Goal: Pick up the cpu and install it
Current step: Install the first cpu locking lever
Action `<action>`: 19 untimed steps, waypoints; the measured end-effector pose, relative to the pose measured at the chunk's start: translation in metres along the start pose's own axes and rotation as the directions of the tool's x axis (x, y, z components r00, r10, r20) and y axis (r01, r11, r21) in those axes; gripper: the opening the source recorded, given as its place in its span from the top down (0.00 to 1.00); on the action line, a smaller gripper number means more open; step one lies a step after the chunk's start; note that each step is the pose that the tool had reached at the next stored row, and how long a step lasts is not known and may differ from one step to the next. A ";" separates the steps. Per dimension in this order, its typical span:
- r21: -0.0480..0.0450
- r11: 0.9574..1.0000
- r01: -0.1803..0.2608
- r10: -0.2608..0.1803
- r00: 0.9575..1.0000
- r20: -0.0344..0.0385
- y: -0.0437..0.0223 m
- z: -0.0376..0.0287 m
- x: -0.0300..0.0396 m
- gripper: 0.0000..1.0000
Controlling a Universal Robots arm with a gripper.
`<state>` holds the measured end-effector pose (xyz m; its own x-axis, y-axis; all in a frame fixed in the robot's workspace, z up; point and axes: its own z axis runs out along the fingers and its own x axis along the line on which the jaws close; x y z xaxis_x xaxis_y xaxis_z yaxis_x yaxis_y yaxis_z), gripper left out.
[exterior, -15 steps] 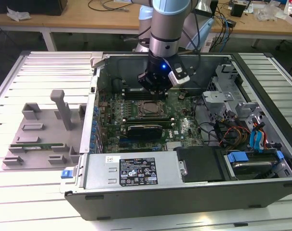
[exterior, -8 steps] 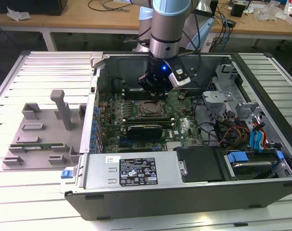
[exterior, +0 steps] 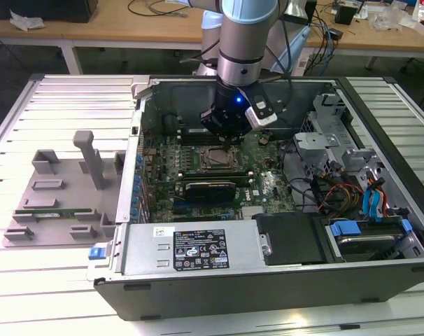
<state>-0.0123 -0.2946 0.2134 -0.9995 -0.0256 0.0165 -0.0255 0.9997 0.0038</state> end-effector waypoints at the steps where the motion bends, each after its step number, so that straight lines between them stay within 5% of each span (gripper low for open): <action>1: 0.003 1.000 0.000 0.000 1.000 0.000 -0.0001 -0.0017 0.0000 0.89; 19: 0.047 0.999 -0.001 0.001 1.000 -0.001 0.0000 -0.0269 0.0004 0.89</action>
<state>-0.0123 -0.2947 0.2403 -0.9995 -0.0248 0.0172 -0.0256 0.9987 -0.0433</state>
